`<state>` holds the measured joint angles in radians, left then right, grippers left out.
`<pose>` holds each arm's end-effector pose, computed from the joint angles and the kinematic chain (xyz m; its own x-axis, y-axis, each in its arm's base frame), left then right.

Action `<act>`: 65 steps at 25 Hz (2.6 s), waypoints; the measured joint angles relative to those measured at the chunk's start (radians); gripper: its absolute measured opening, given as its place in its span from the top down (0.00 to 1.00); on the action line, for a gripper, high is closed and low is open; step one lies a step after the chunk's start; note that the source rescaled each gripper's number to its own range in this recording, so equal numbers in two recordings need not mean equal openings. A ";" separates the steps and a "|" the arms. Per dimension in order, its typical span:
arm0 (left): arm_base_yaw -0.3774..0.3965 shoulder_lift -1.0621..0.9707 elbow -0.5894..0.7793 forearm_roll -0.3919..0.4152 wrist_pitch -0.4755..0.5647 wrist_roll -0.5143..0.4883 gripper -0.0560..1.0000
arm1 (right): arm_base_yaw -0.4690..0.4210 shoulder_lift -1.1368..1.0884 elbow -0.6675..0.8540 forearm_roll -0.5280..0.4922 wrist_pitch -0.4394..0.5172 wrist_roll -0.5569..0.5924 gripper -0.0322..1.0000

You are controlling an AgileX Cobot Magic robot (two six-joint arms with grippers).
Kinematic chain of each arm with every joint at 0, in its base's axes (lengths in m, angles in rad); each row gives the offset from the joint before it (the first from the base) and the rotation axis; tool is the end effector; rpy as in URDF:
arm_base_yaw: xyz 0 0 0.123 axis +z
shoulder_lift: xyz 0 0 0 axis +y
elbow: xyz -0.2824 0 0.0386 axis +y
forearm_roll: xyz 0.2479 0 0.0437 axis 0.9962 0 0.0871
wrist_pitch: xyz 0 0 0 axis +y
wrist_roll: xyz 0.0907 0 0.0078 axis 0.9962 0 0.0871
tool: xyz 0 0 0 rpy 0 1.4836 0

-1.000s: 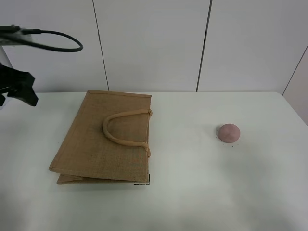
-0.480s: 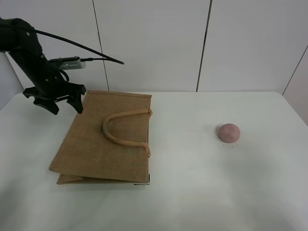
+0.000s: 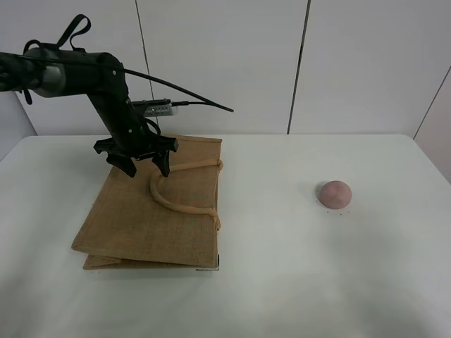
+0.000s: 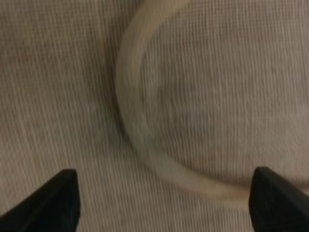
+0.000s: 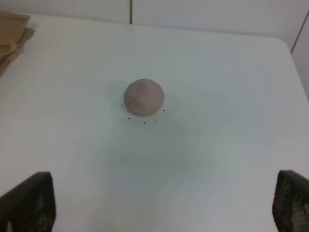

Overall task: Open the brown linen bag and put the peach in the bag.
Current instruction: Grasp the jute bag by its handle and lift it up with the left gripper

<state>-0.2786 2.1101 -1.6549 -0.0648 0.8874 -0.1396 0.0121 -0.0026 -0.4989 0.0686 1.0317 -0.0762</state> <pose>0.4296 -0.1277 0.1893 -0.9509 0.0855 -0.2975 0.1209 0.9873 -0.1028 -0.0041 0.0053 0.2794 -0.4247 -0.0460 -0.9042 -0.0827 0.9965 -0.0119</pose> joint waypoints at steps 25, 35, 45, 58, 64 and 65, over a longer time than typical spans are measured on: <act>0.001 0.211 -0.049 0.057 -0.105 -0.029 0.13 | 0.000 0.000 0.000 0.000 0.000 0.000 0.00; 0.000 0.205 -0.086 0.049 -0.051 -0.033 0.94 | 0.000 0.000 0.000 0.000 0.000 0.000 0.00; 0.000 -0.005 -0.270 0.065 0.145 -0.036 0.94 | 0.000 0.000 0.000 0.000 0.000 0.000 0.00; 0.000 -0.285 -0.359 0.058 0.236 -0.029 0.94 | 0.000 0.000 0.000 0.001 0.000 0.000 0.00; 0.000 -0.317 -0.360 0.058 0.254 -0.027 0.94 | 0.000 0.000 0.000 0.000 0.000 0.003 0.00; 0.000 -0.317 -0.360 0.058 0.260 -0.027 0.94 | 0.000 0.000 0.000 -0.002 0.000 0.005 0.00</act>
<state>-0.2791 1.7929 -2.0144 -0.0063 1.1474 -0.1667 0.0121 -0.0026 -0.4989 0.0664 1.0317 -0.0708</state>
